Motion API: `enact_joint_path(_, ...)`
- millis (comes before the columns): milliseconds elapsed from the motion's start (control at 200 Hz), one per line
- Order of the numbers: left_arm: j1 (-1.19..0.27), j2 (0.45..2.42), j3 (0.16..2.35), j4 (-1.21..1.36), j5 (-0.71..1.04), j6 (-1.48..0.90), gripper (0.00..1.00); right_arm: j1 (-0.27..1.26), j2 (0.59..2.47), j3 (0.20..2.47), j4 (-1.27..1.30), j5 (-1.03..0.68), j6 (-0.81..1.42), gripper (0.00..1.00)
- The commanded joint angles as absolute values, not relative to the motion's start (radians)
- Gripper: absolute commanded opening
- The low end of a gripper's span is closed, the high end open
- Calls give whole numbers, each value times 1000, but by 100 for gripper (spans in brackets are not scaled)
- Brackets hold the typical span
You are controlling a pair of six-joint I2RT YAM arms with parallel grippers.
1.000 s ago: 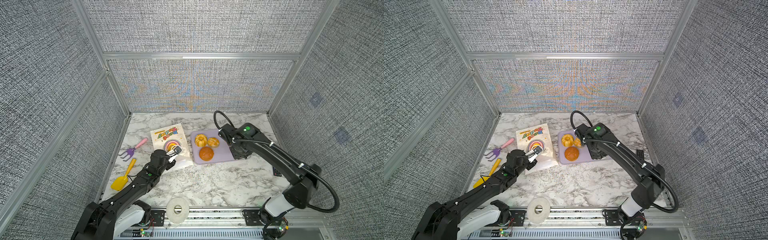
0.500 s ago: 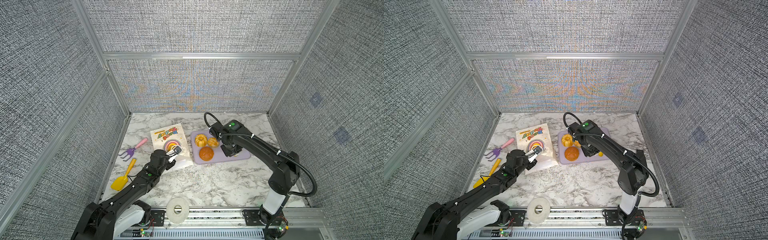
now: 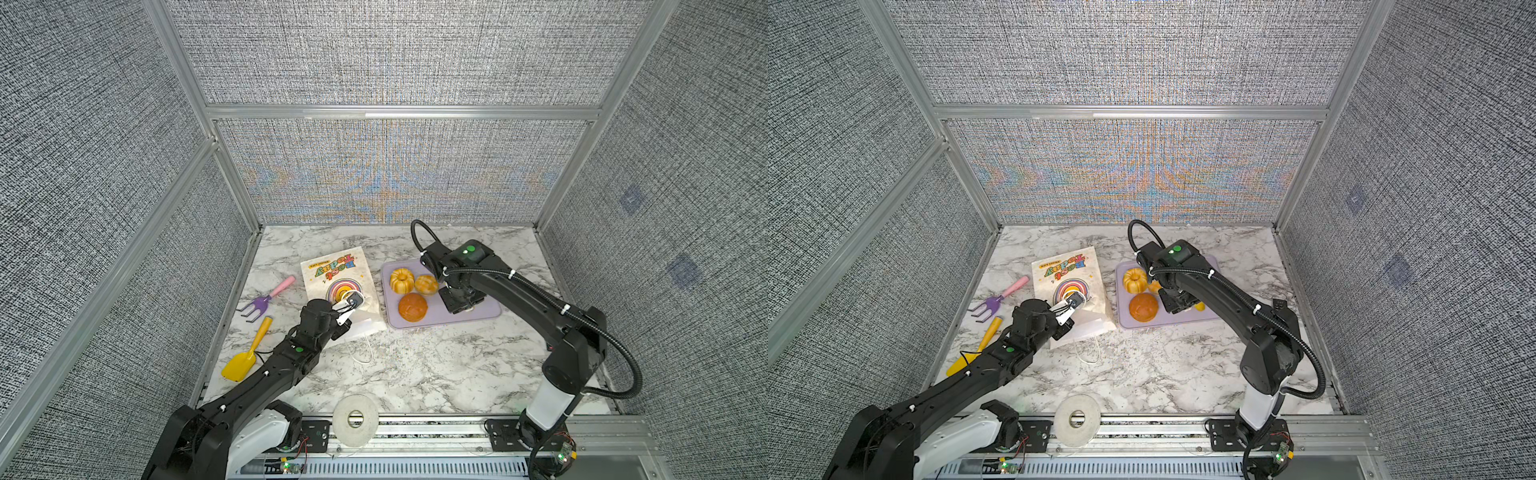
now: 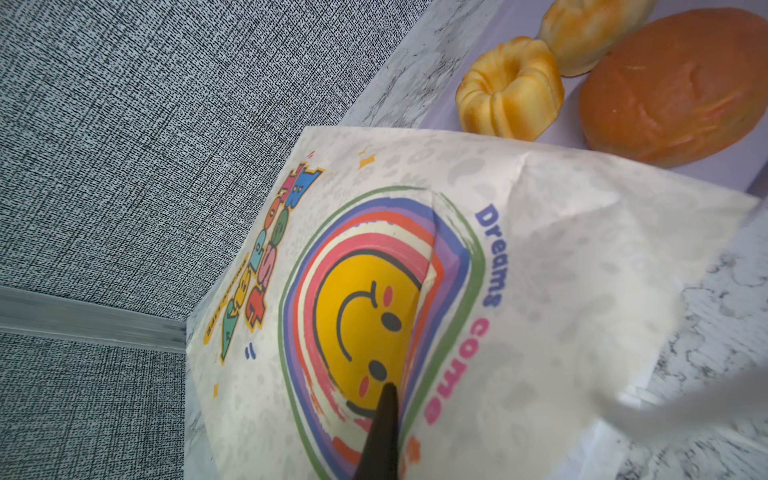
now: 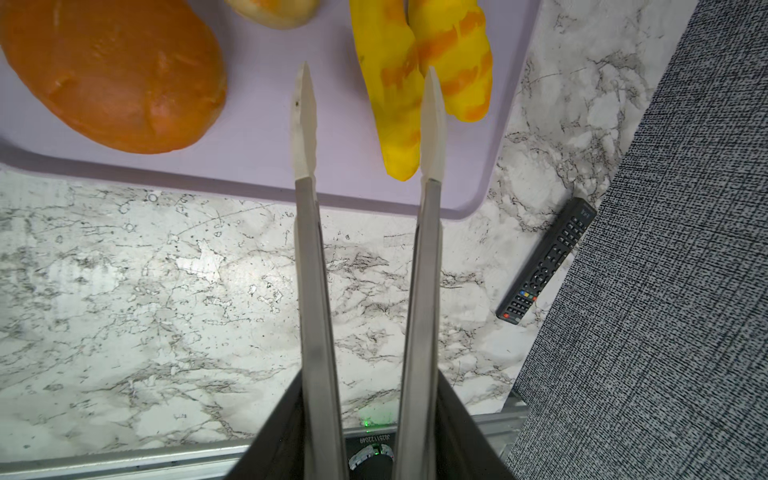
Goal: Take the fake bread out of the paper bag
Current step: 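Carry the yellow bread to the board and lower it beside the others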
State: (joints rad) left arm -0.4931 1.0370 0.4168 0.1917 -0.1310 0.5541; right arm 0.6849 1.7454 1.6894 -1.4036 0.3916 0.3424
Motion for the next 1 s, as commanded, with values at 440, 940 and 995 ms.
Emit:
enact_joint_path(440, -491, 1029, 416, 188, -124, 554, 0, 621, 1584, 1543, -1229, 120, 373, 5)
enact_joint_path(940, -492, 1026, 414, 187, -123, 552, 0, 555, 1580, 1362, -1099, 100, 281, 0)
enact_joint_path(995, -491, 1023, 413, 187, -119, 552, 0, 542, 1576, 1364, -1098, 112, 275, 0)
